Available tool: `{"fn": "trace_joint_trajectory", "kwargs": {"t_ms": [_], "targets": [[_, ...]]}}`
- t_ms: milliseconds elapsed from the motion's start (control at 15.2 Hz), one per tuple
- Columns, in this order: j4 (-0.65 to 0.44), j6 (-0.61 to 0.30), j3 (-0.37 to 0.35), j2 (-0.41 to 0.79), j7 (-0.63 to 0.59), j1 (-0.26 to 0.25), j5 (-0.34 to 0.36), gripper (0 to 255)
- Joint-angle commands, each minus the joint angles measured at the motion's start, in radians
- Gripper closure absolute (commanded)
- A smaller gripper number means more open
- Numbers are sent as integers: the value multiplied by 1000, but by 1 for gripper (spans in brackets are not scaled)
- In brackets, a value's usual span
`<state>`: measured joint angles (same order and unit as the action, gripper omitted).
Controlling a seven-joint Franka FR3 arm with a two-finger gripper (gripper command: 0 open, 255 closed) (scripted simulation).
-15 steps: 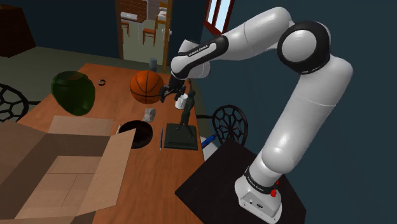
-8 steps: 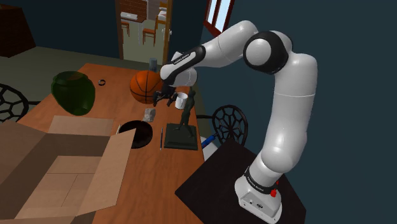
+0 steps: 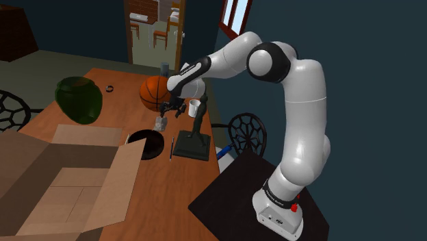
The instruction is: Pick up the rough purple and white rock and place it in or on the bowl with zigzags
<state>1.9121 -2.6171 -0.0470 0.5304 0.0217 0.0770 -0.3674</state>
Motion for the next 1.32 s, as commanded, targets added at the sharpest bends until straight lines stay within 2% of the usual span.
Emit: {"fn": "trace_joint_trajectory", "kwargs": {"t_ms": [0,594,660,1254], "targets": [[-3,-18,-4,38,0,-3,-4,0],[-12,-29,-6,58,2,-5,-6,0],[-11,-30,-6,58,2,-5,-6,255],[-11,-30,-6,57,3,-4,-7,255]]}}
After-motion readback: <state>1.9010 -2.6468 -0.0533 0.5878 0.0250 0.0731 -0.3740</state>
